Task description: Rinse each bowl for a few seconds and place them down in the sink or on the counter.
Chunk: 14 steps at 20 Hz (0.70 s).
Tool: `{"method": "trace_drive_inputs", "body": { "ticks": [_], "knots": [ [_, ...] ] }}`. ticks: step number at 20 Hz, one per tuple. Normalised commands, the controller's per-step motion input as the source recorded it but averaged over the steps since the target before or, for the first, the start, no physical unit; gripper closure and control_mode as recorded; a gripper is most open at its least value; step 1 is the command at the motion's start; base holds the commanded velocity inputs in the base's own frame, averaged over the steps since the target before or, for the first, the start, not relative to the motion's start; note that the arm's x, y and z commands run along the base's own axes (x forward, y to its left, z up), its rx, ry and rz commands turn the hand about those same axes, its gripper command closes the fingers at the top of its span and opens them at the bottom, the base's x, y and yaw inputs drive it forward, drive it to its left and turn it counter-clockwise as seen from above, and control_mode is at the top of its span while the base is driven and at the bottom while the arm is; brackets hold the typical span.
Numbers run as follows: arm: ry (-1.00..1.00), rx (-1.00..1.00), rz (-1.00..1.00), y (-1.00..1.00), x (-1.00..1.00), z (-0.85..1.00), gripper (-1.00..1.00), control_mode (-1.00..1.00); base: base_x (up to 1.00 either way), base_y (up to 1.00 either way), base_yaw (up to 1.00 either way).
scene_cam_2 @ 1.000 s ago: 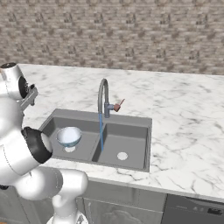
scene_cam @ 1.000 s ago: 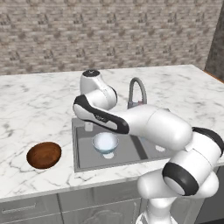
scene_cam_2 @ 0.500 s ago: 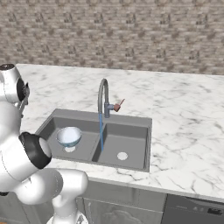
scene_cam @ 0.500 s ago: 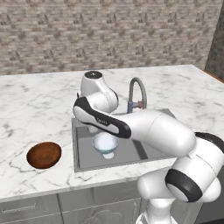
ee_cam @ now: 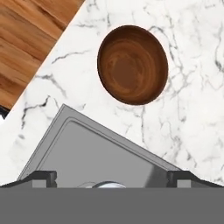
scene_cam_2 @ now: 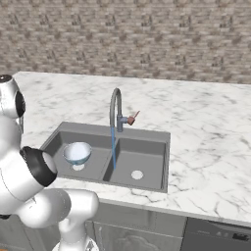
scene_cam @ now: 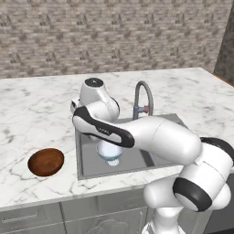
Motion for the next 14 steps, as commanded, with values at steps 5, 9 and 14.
{"method": "trace_drive_inputs", "body": {
  "ticks": [5, 9, 14],
  "knots": [
    [-0.03, -0.03, 0.24, 0.31, 0.03, -0.03, -1.00, -1.00, 0.00, 0.00, 0.00],
    [-0.03, 0.00, 0.26, 0.14, 0.00, -0.05, -1.00, -1.00, 0.00, 0.00, 0.00],
    [-0.03, -0.01, 0.25, 0.09, -0.03, -0.12, -1.00, -1.00, 0.00, 0.00, 0.00]
  ]
}}
